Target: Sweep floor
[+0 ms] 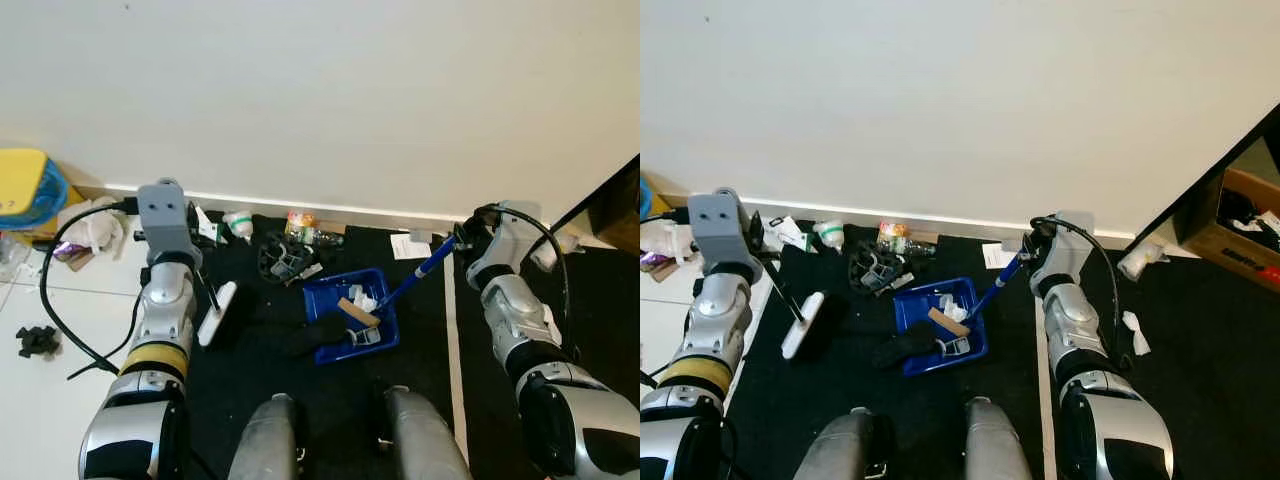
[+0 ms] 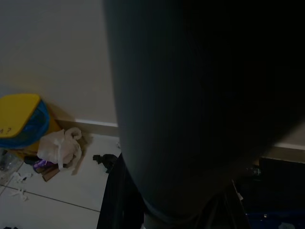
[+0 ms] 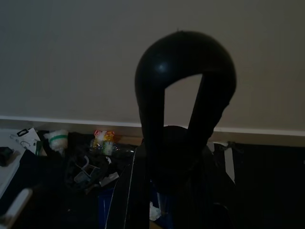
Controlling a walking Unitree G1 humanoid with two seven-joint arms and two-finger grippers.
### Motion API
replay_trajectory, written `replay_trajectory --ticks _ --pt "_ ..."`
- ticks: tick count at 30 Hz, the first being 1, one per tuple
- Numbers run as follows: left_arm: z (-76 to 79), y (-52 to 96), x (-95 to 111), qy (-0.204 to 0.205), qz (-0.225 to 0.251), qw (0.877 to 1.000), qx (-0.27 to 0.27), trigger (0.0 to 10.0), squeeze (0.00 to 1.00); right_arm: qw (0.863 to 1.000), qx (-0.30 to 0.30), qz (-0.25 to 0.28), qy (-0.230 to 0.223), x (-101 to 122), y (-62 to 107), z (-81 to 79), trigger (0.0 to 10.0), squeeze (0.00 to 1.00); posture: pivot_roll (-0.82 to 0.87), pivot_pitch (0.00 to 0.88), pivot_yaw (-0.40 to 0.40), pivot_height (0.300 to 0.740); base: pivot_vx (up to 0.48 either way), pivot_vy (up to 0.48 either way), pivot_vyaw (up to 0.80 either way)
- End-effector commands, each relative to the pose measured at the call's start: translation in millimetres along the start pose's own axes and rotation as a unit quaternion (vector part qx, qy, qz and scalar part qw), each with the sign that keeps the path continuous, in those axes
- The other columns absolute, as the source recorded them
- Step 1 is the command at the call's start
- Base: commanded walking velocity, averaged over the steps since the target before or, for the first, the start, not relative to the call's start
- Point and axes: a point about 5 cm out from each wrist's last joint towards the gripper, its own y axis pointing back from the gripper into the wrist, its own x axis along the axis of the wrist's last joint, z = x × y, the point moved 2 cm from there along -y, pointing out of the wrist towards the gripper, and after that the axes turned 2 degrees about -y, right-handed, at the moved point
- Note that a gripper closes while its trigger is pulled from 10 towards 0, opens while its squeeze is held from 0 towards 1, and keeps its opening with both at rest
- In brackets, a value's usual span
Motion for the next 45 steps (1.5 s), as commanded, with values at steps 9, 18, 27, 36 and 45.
replay_trajectory --ticks 9,18,27,36,45 --pt "-9.4 5.6 -11 -0.006 -0.008 0.997 0.081 10.0 0.00 0.998 0.009 -0.043 0.034 -20 9.4 4.3 10.0 0.00 0.02 0.079 -0.023 0.740 0.000 0.000 0.00" --pt "-21.5 8.1 -15 -0.018 -0.016 0.990 0.137 10.0 0.00 0.997 0.019 -0.057 0.054 -23 10.5 4.4 10.0 0.00 0.03 0.076 -0.064 0.740 0.000 0.000 0.00" --pt "-23.4 7.2 -14 -0.027 -0.013 0.989 0.143 10.0 0.00 0.996 0.020 -0.070 0.050 -25 10.6 6.1 10.0 0.09 0.04 0.089 -0.069 0.740 0.000 0.000 0.00" --pt "-18.4 3.5 -13 -0.039 -0.020 0.992 0.120 10.0 0.00 0.996 -0.007 -0.082 0.043 -29 13.0 14.2 10.0 0.26 0.04 0.114 -0.049 0.740 0.000 0.000 0.00" --pt "-18.3 0.1 -8 -0.044 -0.016 0.992 0.113 10.0 0.00 0.997 -0.013 -0.077 0.018 -26 13.2 19.2 10.0 1.00 0.05 0.141 -0.034 0.740 0.000 0.000 0.00"
